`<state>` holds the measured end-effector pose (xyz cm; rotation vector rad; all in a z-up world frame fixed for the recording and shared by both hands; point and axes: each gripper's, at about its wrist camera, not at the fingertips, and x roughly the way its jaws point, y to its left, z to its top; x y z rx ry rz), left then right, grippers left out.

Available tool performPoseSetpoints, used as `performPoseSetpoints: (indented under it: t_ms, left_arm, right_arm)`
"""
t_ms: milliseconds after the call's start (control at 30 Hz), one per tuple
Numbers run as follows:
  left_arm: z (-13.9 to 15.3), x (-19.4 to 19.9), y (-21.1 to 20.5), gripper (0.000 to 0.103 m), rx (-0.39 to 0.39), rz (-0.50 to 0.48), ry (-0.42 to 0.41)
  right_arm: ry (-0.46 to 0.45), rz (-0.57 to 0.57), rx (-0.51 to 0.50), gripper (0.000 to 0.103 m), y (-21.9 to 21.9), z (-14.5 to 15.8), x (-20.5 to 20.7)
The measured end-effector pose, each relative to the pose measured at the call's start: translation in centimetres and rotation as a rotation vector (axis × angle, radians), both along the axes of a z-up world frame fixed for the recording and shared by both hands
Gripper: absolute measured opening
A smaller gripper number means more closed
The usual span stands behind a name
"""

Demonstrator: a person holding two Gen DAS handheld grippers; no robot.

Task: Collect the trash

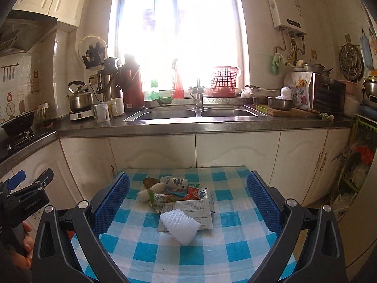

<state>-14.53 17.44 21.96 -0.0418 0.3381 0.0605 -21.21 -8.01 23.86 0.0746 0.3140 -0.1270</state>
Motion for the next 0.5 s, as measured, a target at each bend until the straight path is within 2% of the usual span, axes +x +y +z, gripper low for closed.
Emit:
performPoseSetpoints:
  t_ms: [500]
  left_arm:
    - [1.6, -2.6, 1.1, 0.099, -0.021, 0.014, -0.066]
  right_arm:
    - [-0.054, -0.003, -0.030, 0.098, 0.3, 0.6, -1.7]
